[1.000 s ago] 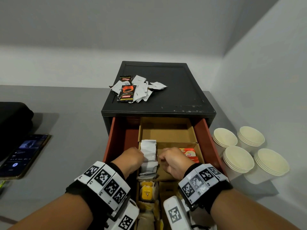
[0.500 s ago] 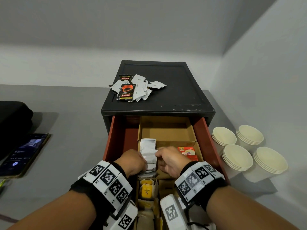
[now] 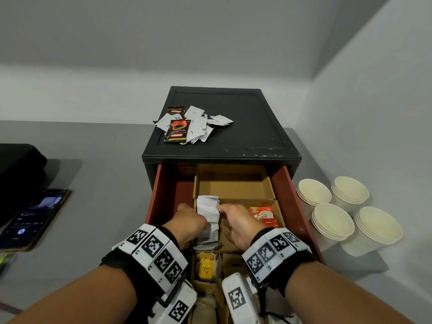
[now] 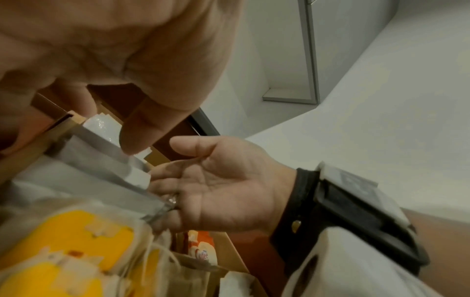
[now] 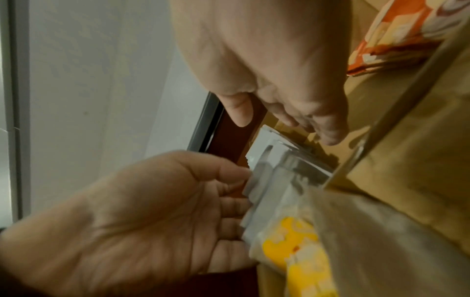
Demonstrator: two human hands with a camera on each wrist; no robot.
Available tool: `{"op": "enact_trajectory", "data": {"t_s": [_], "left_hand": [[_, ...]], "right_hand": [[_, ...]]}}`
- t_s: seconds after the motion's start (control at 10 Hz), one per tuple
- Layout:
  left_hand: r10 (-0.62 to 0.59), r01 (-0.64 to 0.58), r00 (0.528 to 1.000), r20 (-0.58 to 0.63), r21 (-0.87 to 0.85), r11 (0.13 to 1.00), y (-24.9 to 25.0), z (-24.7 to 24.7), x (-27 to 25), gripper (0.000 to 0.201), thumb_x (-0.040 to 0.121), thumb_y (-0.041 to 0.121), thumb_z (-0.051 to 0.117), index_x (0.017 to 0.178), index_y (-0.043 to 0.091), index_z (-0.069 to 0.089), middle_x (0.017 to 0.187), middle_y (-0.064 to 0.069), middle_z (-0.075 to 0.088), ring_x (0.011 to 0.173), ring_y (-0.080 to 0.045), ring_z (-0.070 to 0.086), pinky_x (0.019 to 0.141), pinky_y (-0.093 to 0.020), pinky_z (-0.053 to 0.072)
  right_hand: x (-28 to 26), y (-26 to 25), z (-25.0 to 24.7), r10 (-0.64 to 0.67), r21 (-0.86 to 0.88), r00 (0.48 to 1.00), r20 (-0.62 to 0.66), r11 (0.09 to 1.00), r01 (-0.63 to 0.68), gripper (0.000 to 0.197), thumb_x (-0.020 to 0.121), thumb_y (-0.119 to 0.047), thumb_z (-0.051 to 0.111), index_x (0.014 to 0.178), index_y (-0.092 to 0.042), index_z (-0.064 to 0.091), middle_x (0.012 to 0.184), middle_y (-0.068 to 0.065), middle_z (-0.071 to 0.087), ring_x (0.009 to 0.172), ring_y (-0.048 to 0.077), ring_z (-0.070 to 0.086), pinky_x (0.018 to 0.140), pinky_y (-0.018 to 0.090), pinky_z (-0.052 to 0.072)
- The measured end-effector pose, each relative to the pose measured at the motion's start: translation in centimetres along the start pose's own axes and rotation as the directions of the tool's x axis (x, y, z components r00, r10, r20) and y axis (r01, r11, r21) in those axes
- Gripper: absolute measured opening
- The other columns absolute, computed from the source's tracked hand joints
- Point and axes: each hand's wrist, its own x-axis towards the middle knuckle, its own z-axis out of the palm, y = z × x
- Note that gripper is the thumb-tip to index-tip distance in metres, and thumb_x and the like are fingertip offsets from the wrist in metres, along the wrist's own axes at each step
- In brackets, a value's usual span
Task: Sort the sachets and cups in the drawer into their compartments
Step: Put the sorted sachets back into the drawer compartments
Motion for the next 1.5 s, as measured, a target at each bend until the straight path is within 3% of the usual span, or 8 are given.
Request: {"op": "enact_trajectory", "data": {"t_s": [0.2, 0.3, 0.4, 0.5, 0.7, 1.2, 1.3, 1.5], "left_hand": [[-0.028, 0.014, 0.992, 0.119, 0.118, 0.993, -0.9, 0.0, 0.1, 0.102, 0.069, 0.015, 0.078, 0.143, 0.022, 0.009, 0.133, -0.012, 0.045, 0.115, -0.028, 0.051, 0.086, -0.038, 0.048], [-0.017, -0.014, 0.981, 0.191, 0.158, 0.987, -1.1, -0.6, -0.2, 0.118, 0.062, 0.015, 0.083, 0.147, 0.028, 0.002, 0.139, -0.008, 0.041, 0.120, -0.029, 0.048, 0.090, -0.042, 0.047], [-0.001, -0.035, 0.978, 0.208, 0.169, 0.985, -0.9, -0.9, -0.5, 0.119, 0.059, 0.020, 0.087, 0.147, 0.028, 0.008, 0.138, -0.003, 0.044, 0.123, -0.029, 0.046, 0.090, -0.041, 0.045], [0.009, -0.050, 0.982, 0.188, 0.217, 0.975, -0.5, -0.7, -0.6, 0.106, 0.069, 0.012, 0.078, 0.147, 0.019, 0.007, 0.138, -0.012, 0.046, 0.120, -0.031, 0.051, 0.095, -0.045, 0.048], [0.094, -0.114, 0.987, 0.132, 0.151, 0.982, -0.9, -0.5, -0.3, 0.076, 0.076, -0.003, 0.062, 0.142, 0.010, 0.027, 0.127, -0.019, 0.054, 0.110, -0.035, 0.060, 0.089, -0.044, 0.053], [0.020, -0.006, 0.983, 0.182, -0.073, 0.997, -0.5, 0.8, 1.6, 0.049, 0.072, 0.002, 0.060, 0.121, -0.003, 0.054, 0.119, -0.021, 0.058, 0.105, -0.032, 0.059, 0.081, -0.038, 0.053], [0.017, 0.006, 0.983, 0.184, -0.127, 0.992, -0.6, 1.0, 1.4, 0.015, 0.089, -0.009, 0.045, 0.094, 0.001, 0.056, 0.090, -0.015, 0.055, 0.082, -0.024, 0.052, 0.061, -0.027, 0.041], [0.069, -0.018, 0.974, 0.214, -0.231, 0.973, -1.4, 1.0, 1.5, 0.037, 0.079, -0.002, 0.061, 0.116, -0.003, 0.057, 0.112, -0.023, 0.064, 0.101, -0.034, 0.063, 0.086, -0.040, 0.054]], "right_hand": [[-0.6, 0.2, 0.2, -0.025, 0.114, 0.996, 0.084, 0.993, 0.015, 0.022, 0.098, -0.023, 0.044, 0.109, -0.013, 0.060, 0.086, 0.001, 0.066, 0.073, 0.015, 0.059, 0.061, 0.026, 0.045], [-1.0, -0.3, -0.7, 0.006, 0.089, 0.999, 0.052, 0.996, -0.010, 0.019, 0.099, -0.021, 0.043, 0.089, -0.017, 0.059, 0.084, -0.001, 0.060, 0.075, 0.013, 0.053, 0.061, 0.025, 0.042], [-1.7, -0.5, -0.9, 0.060, 0.026, 0.997, 0.037, 0.998, -0.061, 0.017, 0.098, -0.024, 0.045, 0.104, -0.015, 0.058, 0.103, 0.004, 0.056, 0.081, 0.020, 0.050, 0.061, 0.029, 0.041], [-2.0, -0.4, -0.3, 0.077, 0.039, 0.992, 0.095, 0.996, -0.081, 0.026, 0.098, -0.028, 0.045, 0.113, -0.013, 0.059, 0.104, 0.009, 0.062, 0.076, 0.023, 0.057, 0.061, 0.033, 0.046], [-2.7, -0.9, -0.5, 0.095, 0.097, 0.985, 0.143, 0.989, -0.109, 0.024, 0.099, -0.030, 0.042, 0.091, -0.014, 0.058, 0.090, 0.009, 0.060, 0.071, 0.024, 0.057, 0.060, 0.034, 0.047], [-2.8, -1.3, 0.1, 0.054, -0.005, 0.995, 0.083, 0.999, -0.054, 0.041, 0.098, -0.035, 0.045, 0.126, -0.008, 0.054, 0.071, 0.002, 0.052, 0.039, 0.010, 0.052, 0.041, 0.020, 0.038], [-2.7, -0.8, 0.6, 0.039, 0.074, 0.992, 0.122, 0.996, -0.049, 0.042, 0.097, -0.038, 0.046, 0.126, -0.009, 0.055, 0.084, 0.001, 0.060, 0.055, 0.009, 0.059, 0.053, 0.023, 0.042], [-3.3, -1.2, -0.4, 0.001, 0.163, 0.990, 0.144, 0.986, -0.025, 0.042, 0.098, -0.035, 0.043, 0.123, -0.003, 0.053, 0.109, 0.011, 0.065, 0.076, 0.013, 0.062, 0.053, 0.019, 0.048]]}}
